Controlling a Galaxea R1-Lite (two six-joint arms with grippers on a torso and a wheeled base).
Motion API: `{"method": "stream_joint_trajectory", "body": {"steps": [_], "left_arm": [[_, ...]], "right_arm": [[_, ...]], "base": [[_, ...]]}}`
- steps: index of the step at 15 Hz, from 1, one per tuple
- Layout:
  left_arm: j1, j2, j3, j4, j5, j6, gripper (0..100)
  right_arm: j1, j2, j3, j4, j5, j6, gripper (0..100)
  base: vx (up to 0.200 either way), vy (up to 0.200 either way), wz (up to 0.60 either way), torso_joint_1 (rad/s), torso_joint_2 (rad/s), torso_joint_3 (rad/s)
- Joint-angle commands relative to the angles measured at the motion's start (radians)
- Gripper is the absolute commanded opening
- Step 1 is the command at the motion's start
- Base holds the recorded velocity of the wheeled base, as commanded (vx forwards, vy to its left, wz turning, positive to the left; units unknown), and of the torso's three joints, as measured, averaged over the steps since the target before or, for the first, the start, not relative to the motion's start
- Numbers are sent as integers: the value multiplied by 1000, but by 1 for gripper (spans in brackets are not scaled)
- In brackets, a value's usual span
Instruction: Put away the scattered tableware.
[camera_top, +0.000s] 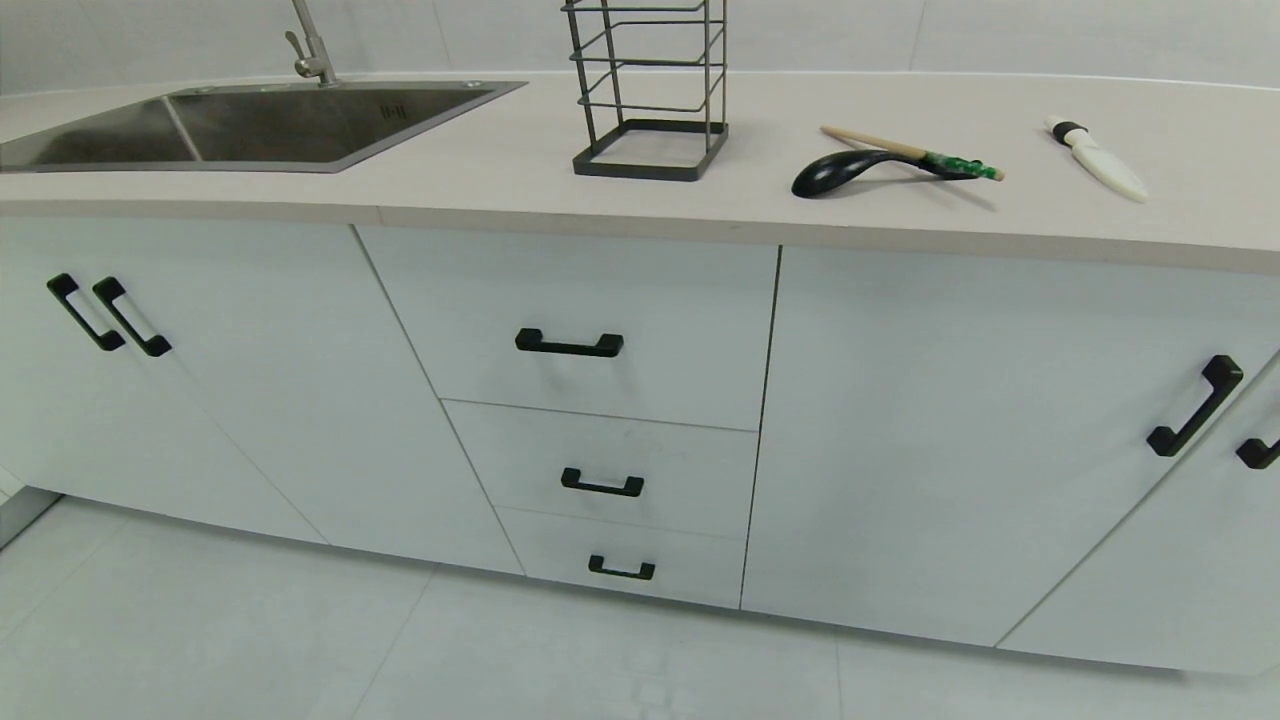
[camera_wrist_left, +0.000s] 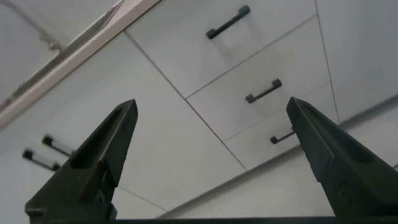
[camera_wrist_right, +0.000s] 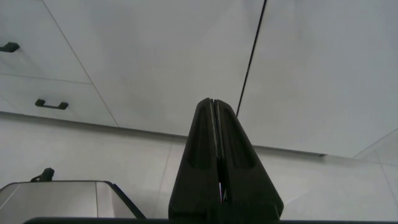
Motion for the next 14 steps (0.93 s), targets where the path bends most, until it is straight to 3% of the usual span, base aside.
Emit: {"method": "stream_joint_trajectory", "body": {"steps": [1,4,5,6,9,10,13,14], "left_arm": [[-3,201,-40,1,-41,101,100],[-34,396,-37,3,-46,240,100],[-70,471,-38,18,-44,309,100],[-103,516,-45,49,-35,348,100],[-152,585,-68,73,5,403,100],[-152,585,-68,73,5,403,100],[-233,688,-109,73,66,429,100],[-242,732,-123,70,77,456,100]], "right_arm": [[1,0,0,0,1,0,0],[55,-83,0,0,-2,0,0],[55,-83,0,-2,-1,0,0],[55,-83,0,-2,-1,0,0],[55,-83,0,-2,-1,0,0],[55,-83,0,-2,-1,0,0],[55,-83,0,-2,-1,0,0],[55,-83,0,-2,-1,0,0]], "base": [[0,0,0,0,0,0],[0,0,0,0,0,0],[0,0,0,0,0,0],[0,0,0,0,0,0],[0,0,0,0,0,0],[0,0,0,0,0,0],[0,0,0,0,0,0],[0,0,0,0,0,0]]}}
